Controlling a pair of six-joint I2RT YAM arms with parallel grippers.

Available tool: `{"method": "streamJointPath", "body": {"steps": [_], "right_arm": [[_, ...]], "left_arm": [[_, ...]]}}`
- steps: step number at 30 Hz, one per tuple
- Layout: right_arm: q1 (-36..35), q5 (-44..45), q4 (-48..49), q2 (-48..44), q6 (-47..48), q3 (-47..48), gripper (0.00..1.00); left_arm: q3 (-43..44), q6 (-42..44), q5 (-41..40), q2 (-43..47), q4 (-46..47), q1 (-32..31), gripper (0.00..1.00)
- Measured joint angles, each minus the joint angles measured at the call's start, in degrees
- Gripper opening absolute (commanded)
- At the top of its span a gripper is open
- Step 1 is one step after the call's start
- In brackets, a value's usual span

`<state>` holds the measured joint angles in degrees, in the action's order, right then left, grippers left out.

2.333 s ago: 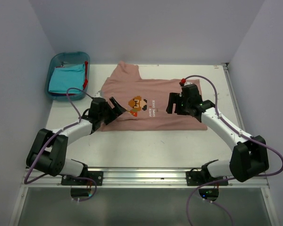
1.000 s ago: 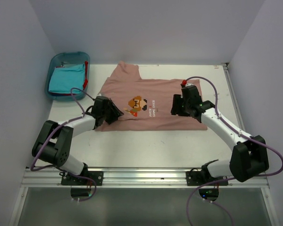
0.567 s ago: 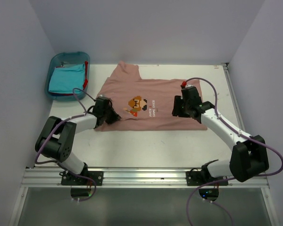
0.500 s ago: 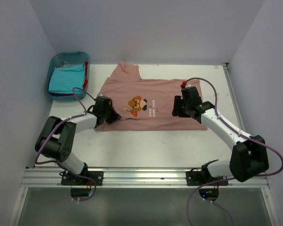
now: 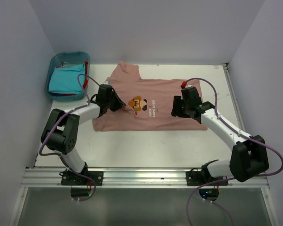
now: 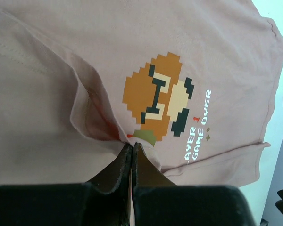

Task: Fold and stack the t-shirts
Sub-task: Fold the flattened tshirt in 1/3 of the way

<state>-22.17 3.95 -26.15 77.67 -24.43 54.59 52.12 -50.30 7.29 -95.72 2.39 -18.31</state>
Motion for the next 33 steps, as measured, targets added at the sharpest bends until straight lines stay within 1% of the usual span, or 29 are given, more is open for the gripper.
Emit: {"method": "streamJointPath", "body": {"steps": [3,6,7,8,10,11,13,14,15,17,21,25,27,28,29,31,32,33], "right_arm": [[0.00,0.00,0.00,0.00,0.02,-0.04,0.57],[0.00,0.02,0.00,0.00,-0.04,-0.33,0.61],[0.00,0.02,0.00,0.00,-0.02,-0.46,0.63],[0.00,0.02,0.00,0.00,-0.04,-0.55,0.66],[0.00,0.04,0.02,0.00,-0.09,-0.61,0.69],[0.00,0.04,0.04,0.00,-0.17,-0.61,0.71],[0.00,0.04,0.09,0.00,-0.20,-0.61,0.72],[0.00,0.02,0.11,0.00,-0.20,-0.61,0.72],[0.00,0.04,0.11,0.00,-0.20,-0.63,0.73],[0.00,0.04,0.22,0.00,-0.20,-0.63,0.73],[0.00,0.04,0.35,0.00,-0.20,-0.61,0.73],[0.00,0.04,0.42,0.00,-0.20,-0.61,0.73],[0.00,0.07,0.39,0.00,-0.20,-0.61,0.73],[0.00,0.07,0.37,0.00,-0.20,-0.61,0.72],[0.00,0.09,0.37,0.00,-0.17,-0.61,0.68],[0.00,0.09,0.39,0.00,-0.09,-0.61,0.59],[0.00,0.07,0.42,0.00,-0.09,-0.61,0.39],[0.00,0.00,0.42,0.02,0.22,-0.61,0.28]], "left_arm": [[2.34,1.20,1.36,-3.74,0.11,0.24,0.00],[4.55,2.29,2.23,-7.10,0.09,0.55,0.00],[5.20,2.84,2.73,-8.00,0.24,0.61,0.03],[5.60,3.10,3.21,-8.59,0.57,0.68,0.19],[5.75,4.13,4.72,-9.31,2.12,0.83,0.37],[5.57,4.59,5.97,-9.35,3.50,0.90,0.55],[4.39,5.01,8.46,-9.03,9.01,0.96,0.69],[3.23,5.05,10.10,-8.61,12.55,0.98,0.79],[2.34,5.35,11.10,-8.15,15.02,1.01,0.82],[0.87,5.60,13.64,-6.88,19.41,0.98,0.84],[0.81,6.71,15.72,-4.70,23.37,1.01,0.85],[0.81,7.74,16.52,-3.78,24.11,1.01,0.83],[0.92,7.87,15.67,-3.54,22.53,1.01,0.77],[1.11,7.89,14.64,-3.32,20.79,1.01,0.71],[1.53,7.82,13.42,-3.10,18.43,1.01,0.51],[2.16,7.06,11.45,-2.67,14.14,1.01,0.23],[2.23,6.75,10.45,-2.27,12.13,1.03,0.01],[2.23,6.27,9.29,-1.68,9.66,1.05,0.00]]}}
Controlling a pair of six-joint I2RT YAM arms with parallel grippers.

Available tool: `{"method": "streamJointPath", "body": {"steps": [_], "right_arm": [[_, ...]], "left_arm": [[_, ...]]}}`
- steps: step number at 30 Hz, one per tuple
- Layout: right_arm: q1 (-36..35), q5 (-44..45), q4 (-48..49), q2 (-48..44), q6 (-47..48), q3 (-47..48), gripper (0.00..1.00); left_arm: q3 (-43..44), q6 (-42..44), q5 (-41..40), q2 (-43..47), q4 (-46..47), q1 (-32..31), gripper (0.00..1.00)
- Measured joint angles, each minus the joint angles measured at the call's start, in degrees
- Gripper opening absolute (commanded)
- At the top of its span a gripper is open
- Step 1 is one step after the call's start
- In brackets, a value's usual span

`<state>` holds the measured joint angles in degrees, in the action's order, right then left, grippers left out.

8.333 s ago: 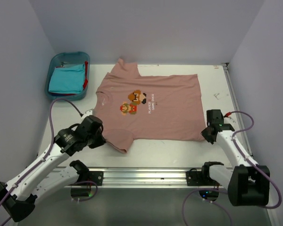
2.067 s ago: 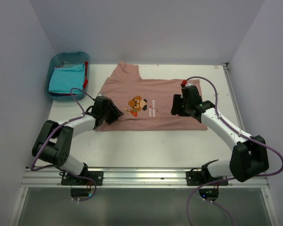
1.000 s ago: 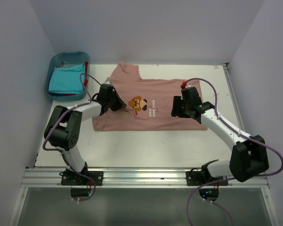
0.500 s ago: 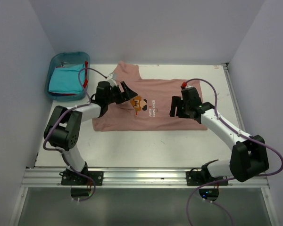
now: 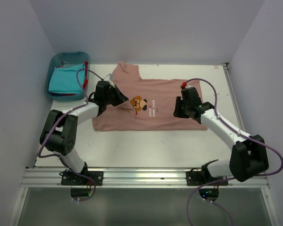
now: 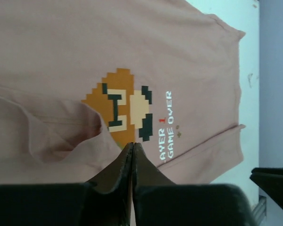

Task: Fold and stack the t-shirts
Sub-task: Fold the flattened tshirt in 1/3 of the way

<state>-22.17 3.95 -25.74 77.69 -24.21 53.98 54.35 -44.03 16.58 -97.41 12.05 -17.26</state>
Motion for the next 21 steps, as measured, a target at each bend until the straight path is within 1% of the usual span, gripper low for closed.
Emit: {"method": "streamJointPath", "body": {"steps": [1,2,3,12,21], "right_arm": [[0.00,-0.07,0.04,0.07,-0.13,0.00,0.17],[0.00,-0.15,0.09,0.26,-0.20,0.00,0.01],[0.00,-0.22,0.11,0.48,-0.13,0.00,0.00],[0.00,-0.42,0.09,1.66,-0.68,0.00,0.00],[0.00,-0.37,0.09,1.66,-0.68,0.00,0.00]], "left_arm": [[0.02,-0.28,-0.87,0.44,-1.73,0.00,0.00],[0.02,-0.42,-1.51,0.74,-2.91,0.00,0.00],[0.02,-0.57,-2.27,1.03,-4.24,0.00,0.00],[1.09,-2.80,-6.62,0.52,-13.77,0.00,0.00],[4.70,-3.52,-8.11,-4.74,-18.69,0.00,0.00]]}}
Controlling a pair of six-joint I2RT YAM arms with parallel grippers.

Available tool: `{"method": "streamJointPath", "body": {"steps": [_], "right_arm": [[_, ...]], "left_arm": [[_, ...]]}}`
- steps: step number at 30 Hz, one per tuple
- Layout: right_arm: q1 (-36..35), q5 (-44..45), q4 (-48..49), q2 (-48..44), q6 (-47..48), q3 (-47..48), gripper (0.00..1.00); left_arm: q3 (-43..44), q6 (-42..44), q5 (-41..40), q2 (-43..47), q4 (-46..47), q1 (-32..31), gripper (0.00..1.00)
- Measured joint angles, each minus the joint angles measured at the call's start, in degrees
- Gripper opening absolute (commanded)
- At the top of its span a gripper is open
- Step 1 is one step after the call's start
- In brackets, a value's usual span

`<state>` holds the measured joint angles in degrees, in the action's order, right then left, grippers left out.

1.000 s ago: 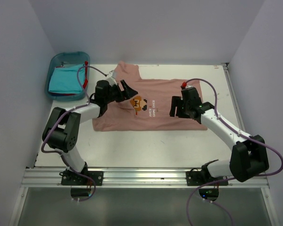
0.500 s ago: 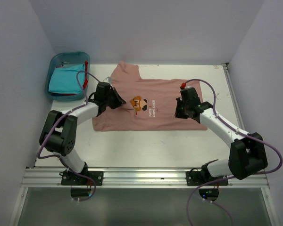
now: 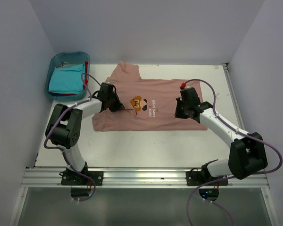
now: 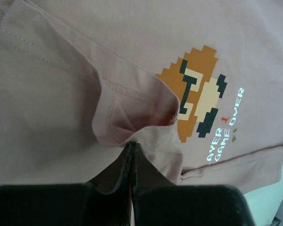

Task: Fold and stack the t-shirts
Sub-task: Fold the flattened tshirt in 1/3 of the way

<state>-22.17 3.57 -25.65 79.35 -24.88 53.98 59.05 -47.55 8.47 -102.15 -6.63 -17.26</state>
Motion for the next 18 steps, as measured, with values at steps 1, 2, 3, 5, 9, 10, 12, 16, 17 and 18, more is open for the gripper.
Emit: {"method": "streamJointPath", "body": {"steps": [1,2,3,5,9,10,12,16,17,18], "right_arm": [[0.00,0.00,0.00,0.00,0.00,0.00,0.00],[0.00,0.02,0.00,0.00,0.00,0.00,0.00],[0.00,0.02,-0.02,0.00,0.00,0.00,0.00],[0.00,0.02,-0.02,0.00,0.00,0.00,0.00],[0.00,0.13,-0.02,0.00,0.00,-0.02,0.00],[0.00,0.17,-0.02,0.00,0.00,-0.02,0.00],[0.00,0.31,-0.02,0.00,0.00,-0.04,0.00],[0.00,0.48,-0.04,0.00,0.02,-0.11,0.00],[0.00,0.50,-0.04,0.00,0.02,-0.11,0.00],[0.00,0.52,-0.04,0.00,0.00,-0.11,0.00]], "left_arm": [[0.46,0.00,0.02,-0.66,-0.33,0.00,0.00],[0.87,0.02,0.02,-1.31,-0.46,0.00,0.00],[1.29,0.02,0.04,-1.97,-0.42,0.00,0.00],[1.88,0.04,0.22,-3.10,-0.15,0.00,0.00],[2.58,0.07,1.90,-5.77,2.86,0.00,0.00],[2.75,0.07,2.47,-6.51,3.89,0.00,0.00],[3.58,0.09,3.58,-7.91,5.38,0.00,0.00],[5.49,0.13,5.66,-10.12,8.41,0.00,0.00],[6.01,0.13,6.25,-10.54,9.11,0.00,0.00],[6.49,0.15,6.73,-10.95,9.66,0.00,0.00]]}}
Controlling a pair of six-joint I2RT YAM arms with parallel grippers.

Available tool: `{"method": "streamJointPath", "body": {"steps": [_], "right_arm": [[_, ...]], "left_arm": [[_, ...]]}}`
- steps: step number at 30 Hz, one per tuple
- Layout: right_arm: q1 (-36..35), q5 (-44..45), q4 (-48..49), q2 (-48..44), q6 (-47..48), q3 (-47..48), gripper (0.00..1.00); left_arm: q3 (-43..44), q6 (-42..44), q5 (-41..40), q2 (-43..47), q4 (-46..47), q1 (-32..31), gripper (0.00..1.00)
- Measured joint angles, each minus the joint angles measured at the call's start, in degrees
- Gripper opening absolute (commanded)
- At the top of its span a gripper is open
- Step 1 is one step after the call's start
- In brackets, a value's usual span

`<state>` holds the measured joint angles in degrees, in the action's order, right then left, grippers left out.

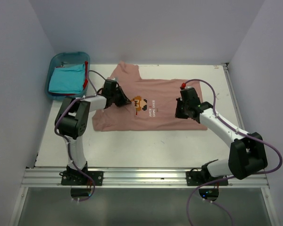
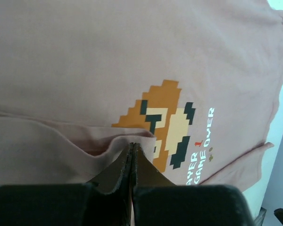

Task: Fold and stack the t-shirts
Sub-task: Fold the flattened tshirt in 1/3 of the way

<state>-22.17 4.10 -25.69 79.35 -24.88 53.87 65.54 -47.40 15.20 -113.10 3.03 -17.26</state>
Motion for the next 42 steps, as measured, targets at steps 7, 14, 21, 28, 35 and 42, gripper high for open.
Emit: {"method": "streamJointPath", "body": {"steps": [7,14,21,28,35,42], "right_arm": [[0.00,0.00,0.00,0.04,0.00,0.00,0.00],[0.00,0.92,0.00,0.04,0.02,0.00,0.04],[0.00,1.86,-0.02,0.33,-0.07,0.15,0.60],[0.00,2.93,-0.96,4.83,0.26,4.74,0.65],[0.00,3.45,-1.01,5.66,0.35,7.67,0.65],[0.00,3.76,-1.75,5.64,0.31,7.65,0.65]], "left_arm": [[5.53,0.55,3.19,-5.79,1.70,0.00,0.00],[6.56,3.48,6.10,-6.62,6.86,0.33,0.39],[31.69,7.78,0.68,-8.92,-4.44,3.69,0.74],[51.25,7.56,-2.47,-18.34,-8.61,13.33,0.73],[47.58,-0.22,1.33,-26.86,-3.58,20.24,0.71],[54.95,-6.84,7.69,-35.23,5.22,19.32,0.72]]}}
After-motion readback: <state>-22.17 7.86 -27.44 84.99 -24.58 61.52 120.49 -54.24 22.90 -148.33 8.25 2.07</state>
